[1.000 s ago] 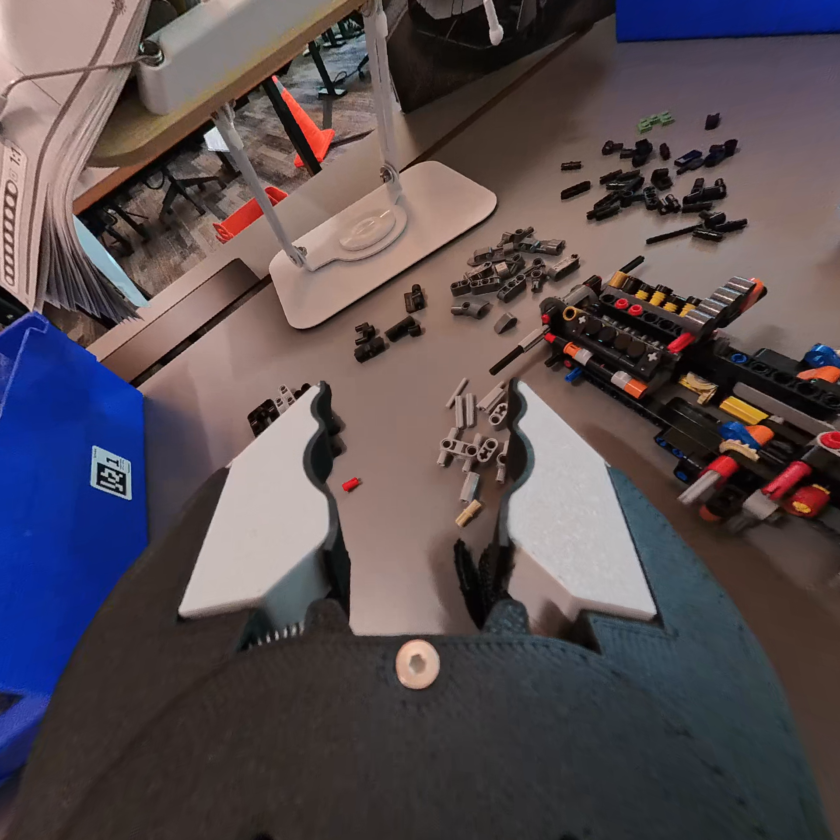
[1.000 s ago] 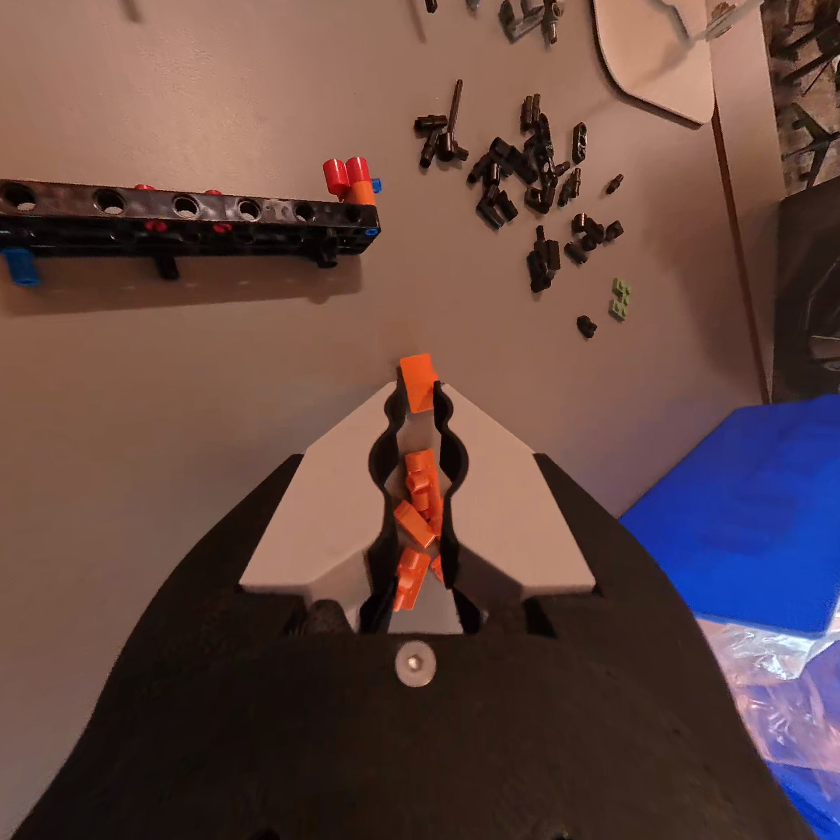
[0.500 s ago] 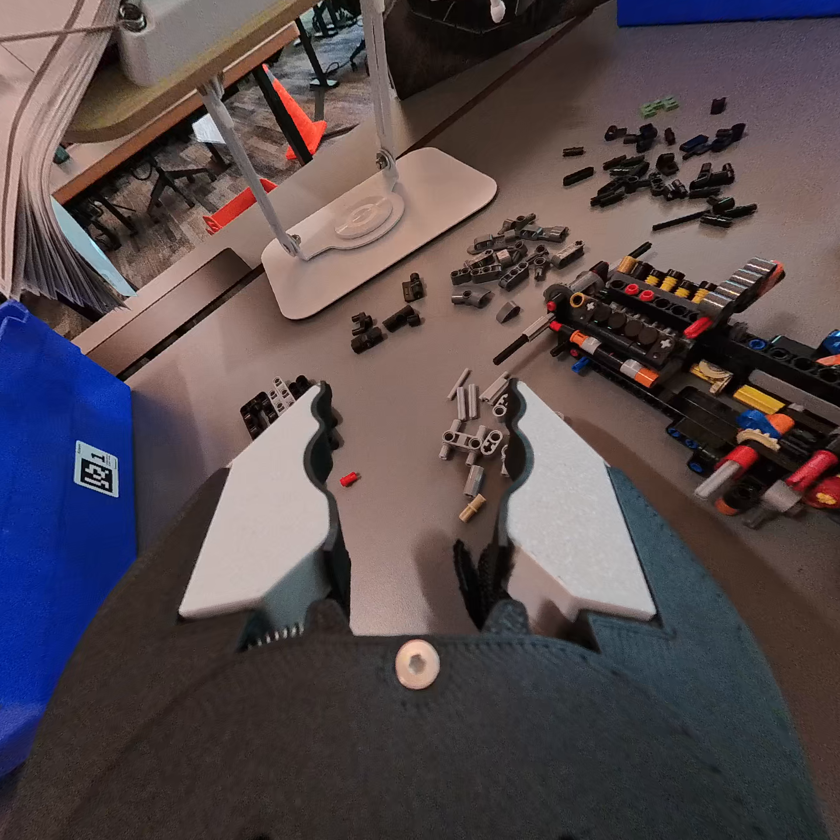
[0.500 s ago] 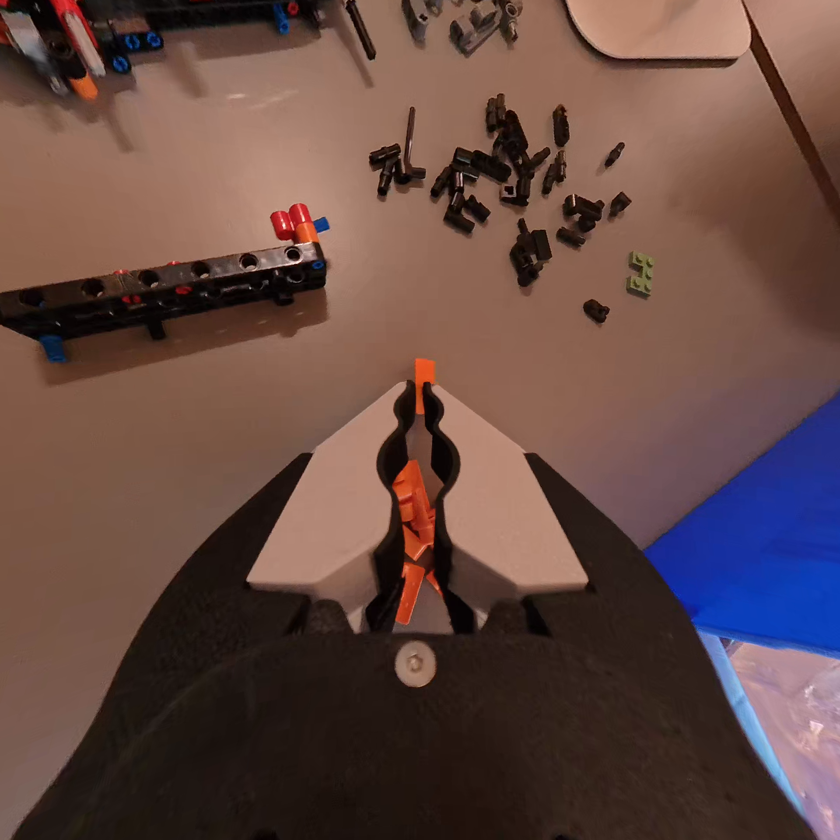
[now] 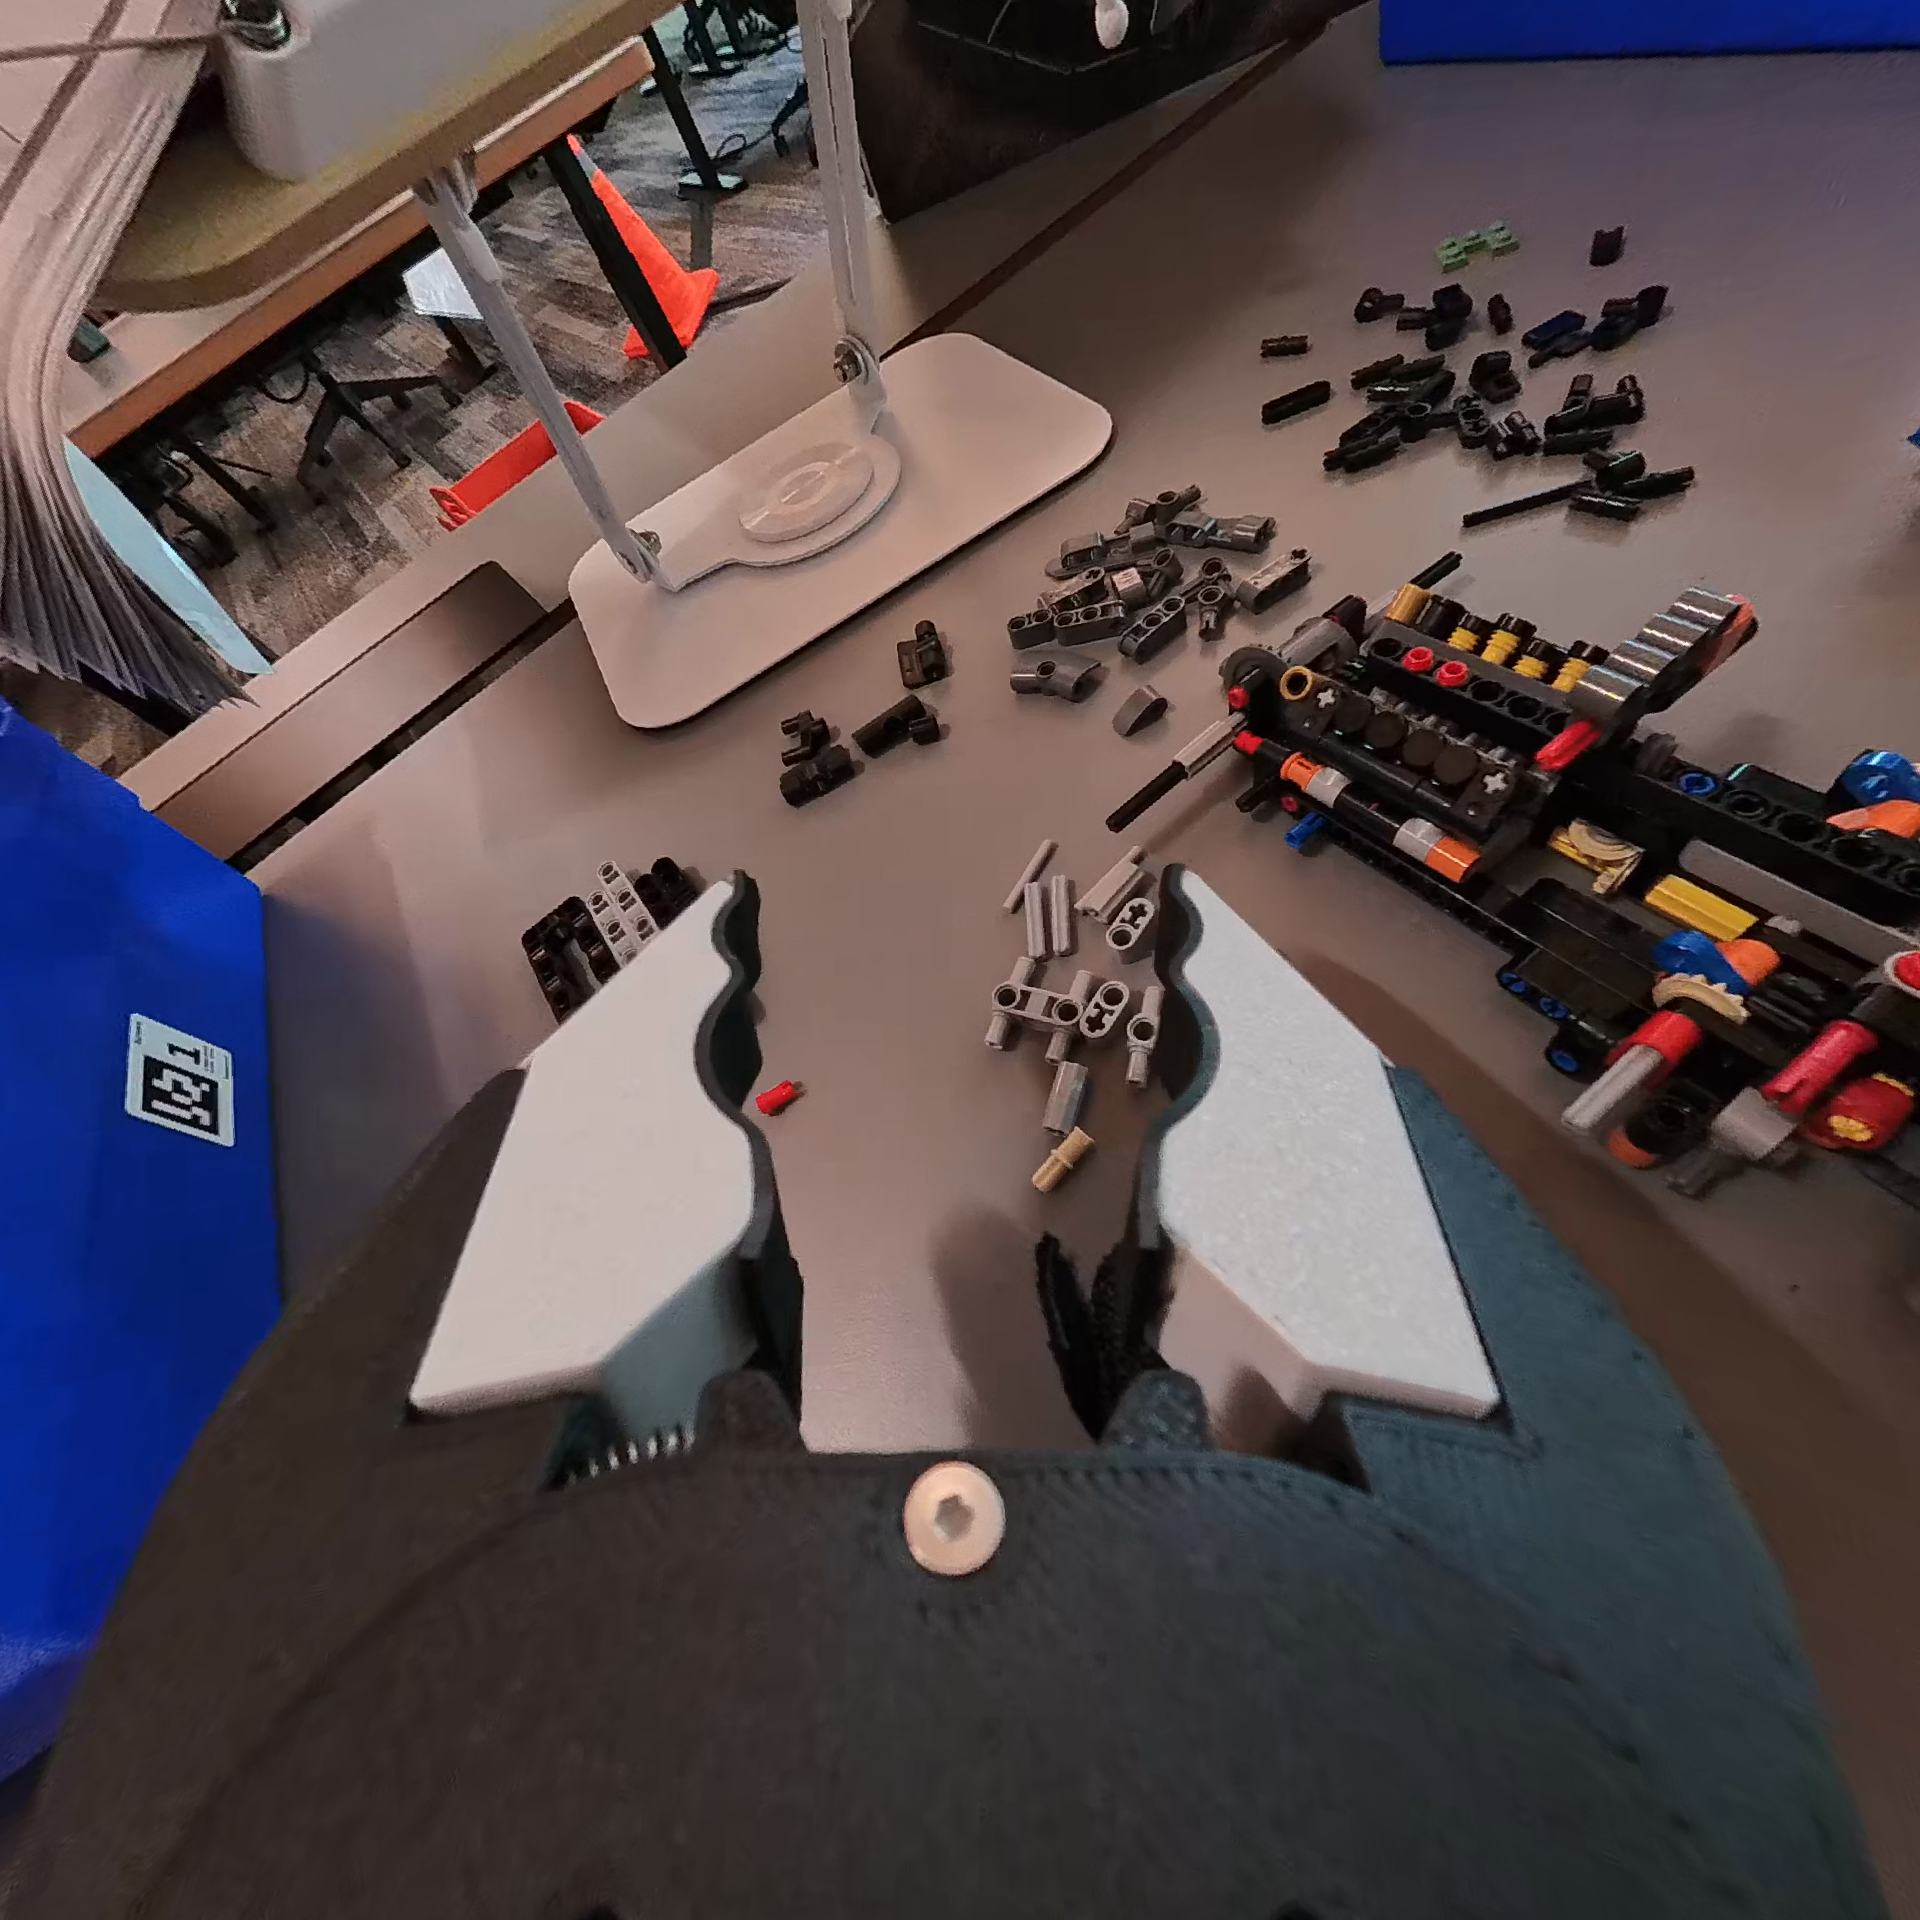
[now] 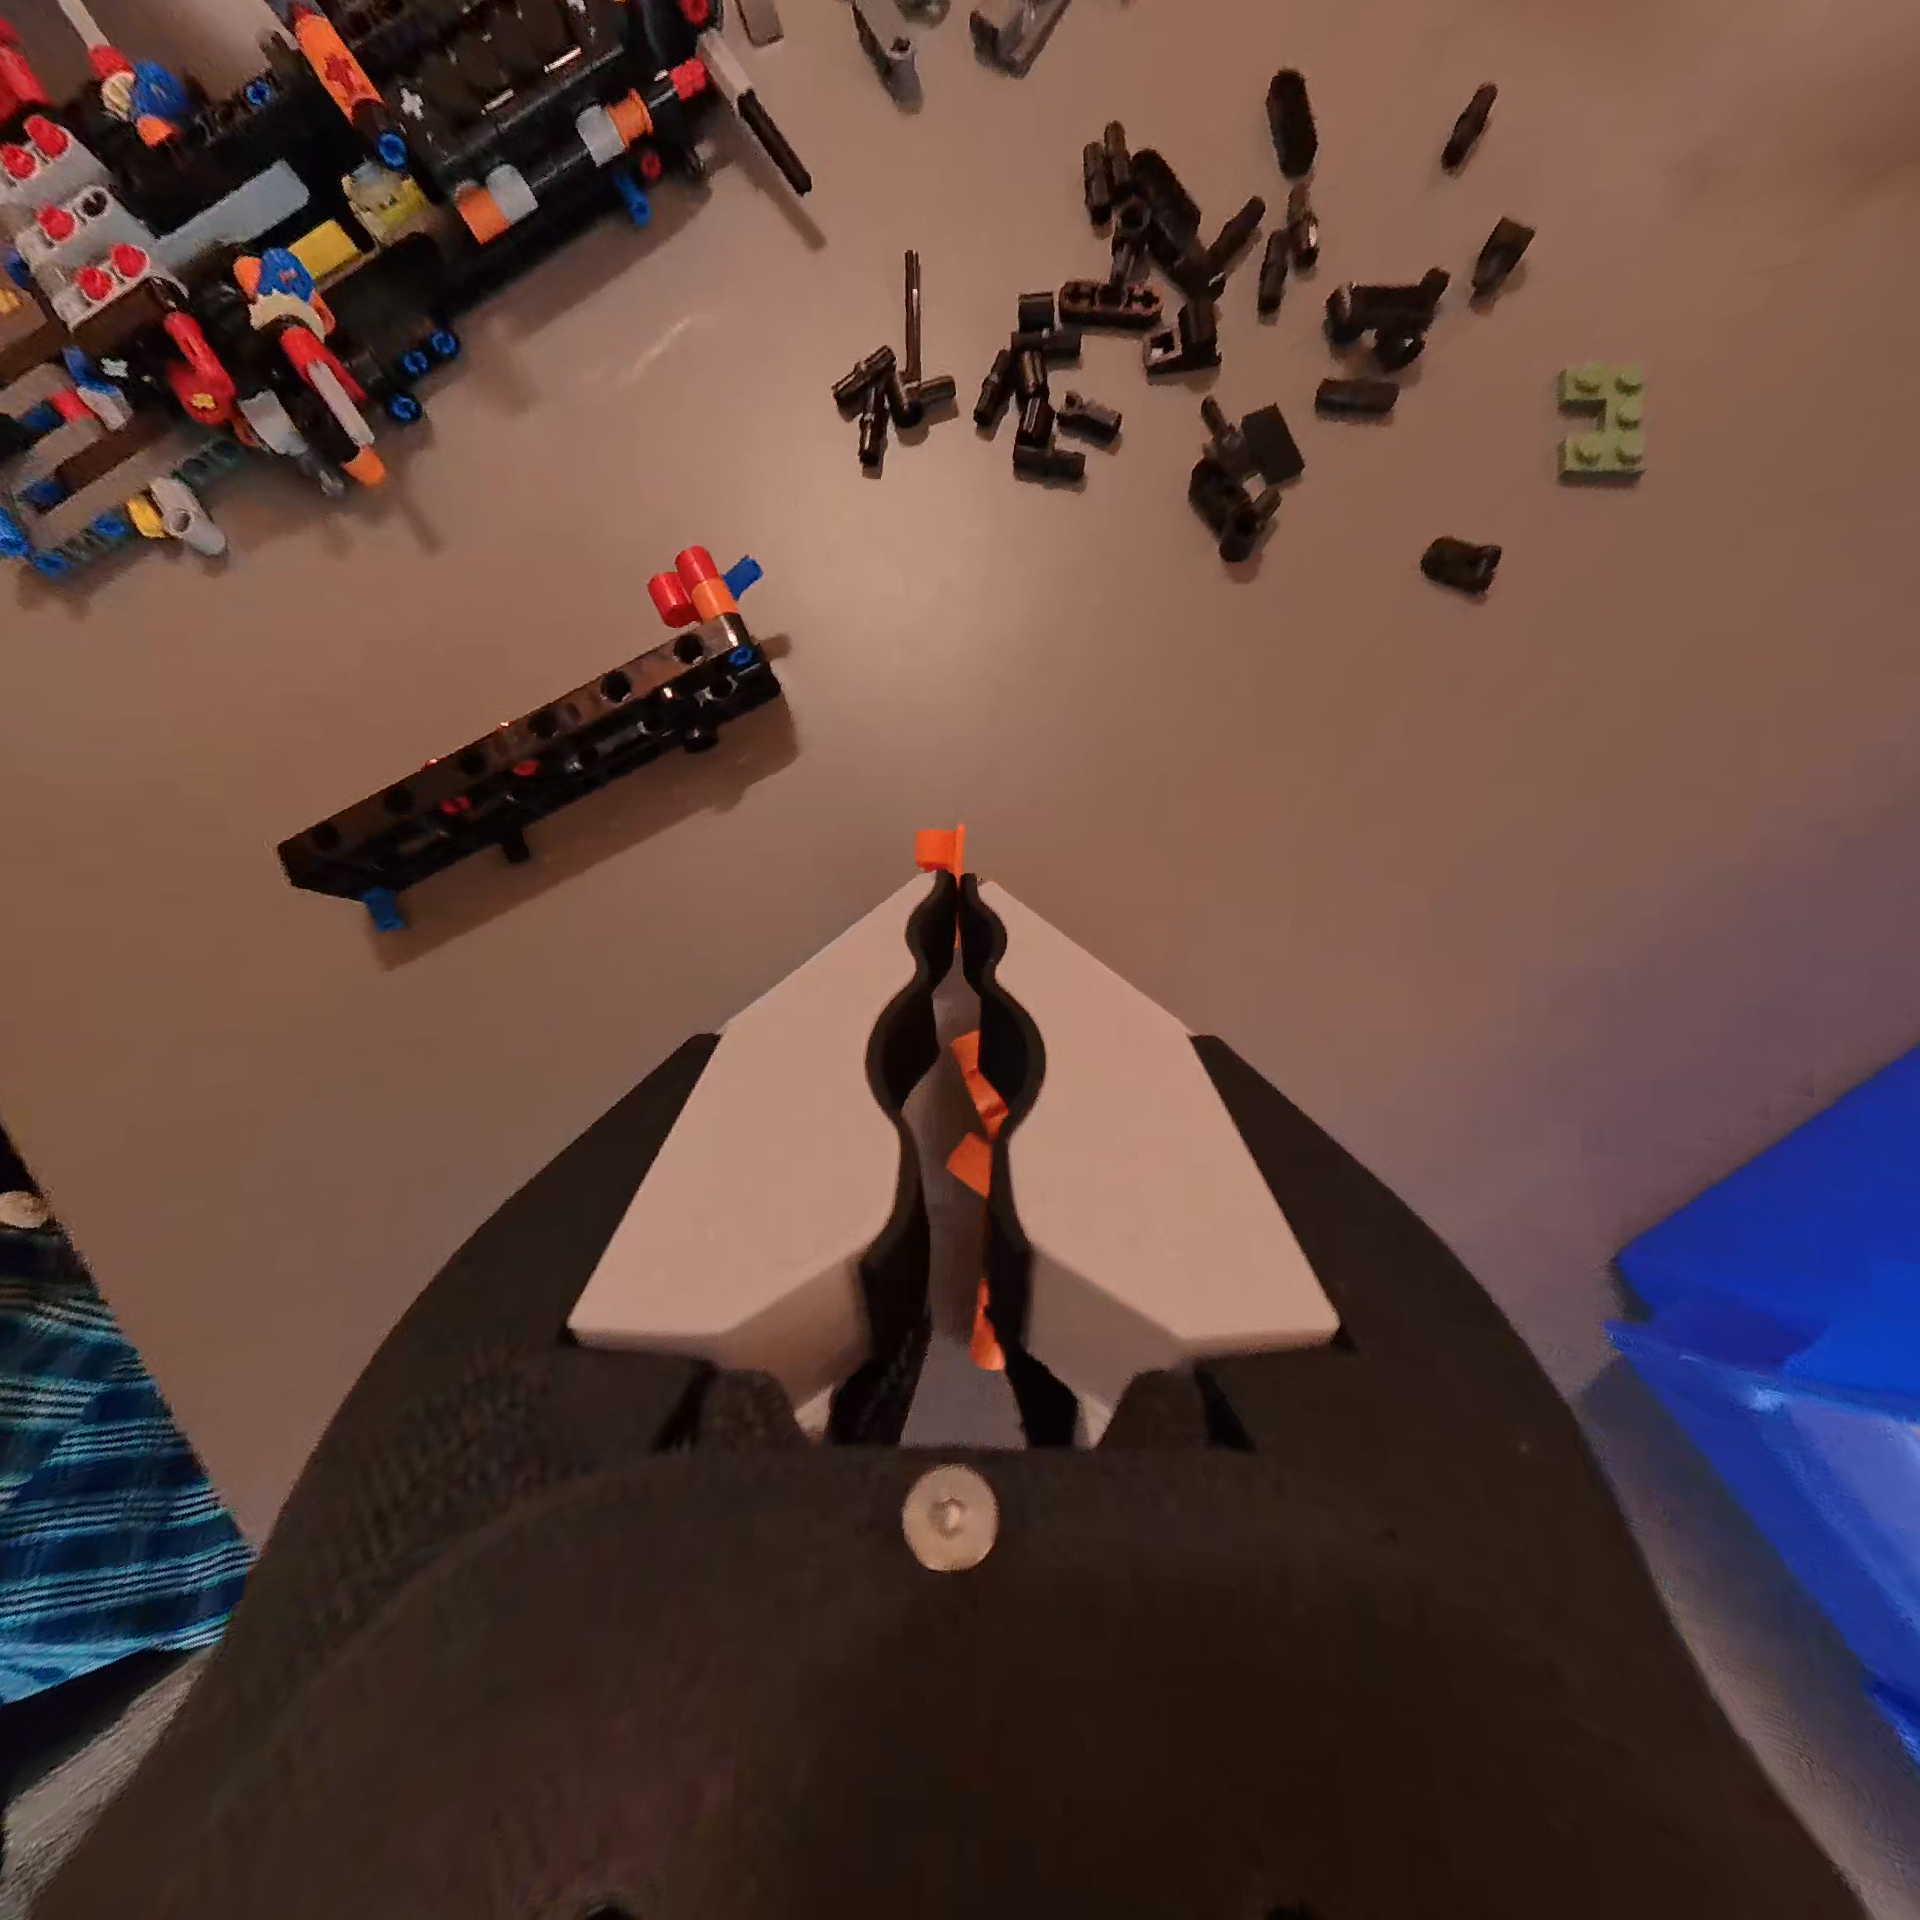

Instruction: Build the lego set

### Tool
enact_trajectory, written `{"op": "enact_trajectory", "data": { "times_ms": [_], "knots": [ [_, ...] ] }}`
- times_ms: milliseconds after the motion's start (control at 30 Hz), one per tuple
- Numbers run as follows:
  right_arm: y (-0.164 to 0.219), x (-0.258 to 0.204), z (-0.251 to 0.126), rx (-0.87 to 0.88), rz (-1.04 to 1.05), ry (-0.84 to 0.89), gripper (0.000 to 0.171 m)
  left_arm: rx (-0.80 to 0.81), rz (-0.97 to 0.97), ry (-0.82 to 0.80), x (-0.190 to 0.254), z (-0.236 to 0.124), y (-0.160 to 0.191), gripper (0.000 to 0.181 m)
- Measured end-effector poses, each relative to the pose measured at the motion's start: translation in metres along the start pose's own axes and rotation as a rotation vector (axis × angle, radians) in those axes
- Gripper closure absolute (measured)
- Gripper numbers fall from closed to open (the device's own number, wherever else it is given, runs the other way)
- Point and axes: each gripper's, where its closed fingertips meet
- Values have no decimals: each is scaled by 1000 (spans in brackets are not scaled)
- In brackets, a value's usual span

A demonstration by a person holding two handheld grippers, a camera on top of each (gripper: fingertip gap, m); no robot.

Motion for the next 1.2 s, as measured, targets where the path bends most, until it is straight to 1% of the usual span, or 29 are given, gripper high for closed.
{"op": "enact_trajectory", "data": {
  "times_ms": [100, 233, 300, 333, 400, 467, 567, 633, 767, 900, 1000, 1067, 1200],
  "knots": [
    [2, -9, 1, -8, 45, -56, 171, -6, 1, 12, 3, 2, 1, 105],
    [7, -5, 6, -34, 37, -26, 171, -12, 6, 22, 6, 3, 2, 105],
    [9, -1, 6, -56, 21, 10, 154, -12, 7, 21, 6, 3, 2, 105],
    [8, 1, 5, -52, 13, 18, 152, -12, 6, 21, 6, 2, 2, 105],
    [4, 3, -5, -27, 5, 30, 155, -12, 7, 19, 5, 2, 1, 105],
    [4, 13, -19, -12, 5, 78, 156, -13, 10, 15, 4, 1, 1, 105],
    [18, 31, -44, -18, 19, 161, 157, -16, 12, 11, 3, 1, 2, 105],
    [32, 34, -54, -37, 7, 195, 155, -17, 7, 12, 1, 1, 3, 105],
    [56, 27, -56, -80, -6, 209, 152, -24, 7, 14, 2, 4, 5, 105],
    [69, 23, -51, -98, 7, 206, 151, -23, 12, 6, 1, 0, 2, 105],
    [66, 20, -50, -81, 5, 205, 153, -18, 14, -12, -4, -7, -3, 105],
    [61, 21, -53, -62, -8, 222, 153, -18, 20, -30, -10, -15, -7, 109],
    [50, 17, -59, -11, -23, 228, 153, -15, 44, -109, -29, -49, -17, 116]
  ]
}}
Point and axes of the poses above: each gripper's, where its closed fingertips meet, z out along the fingers, y out of its underside, x = y × z across the jaws, and after that the axes turned 12 degrees about y, right-handed
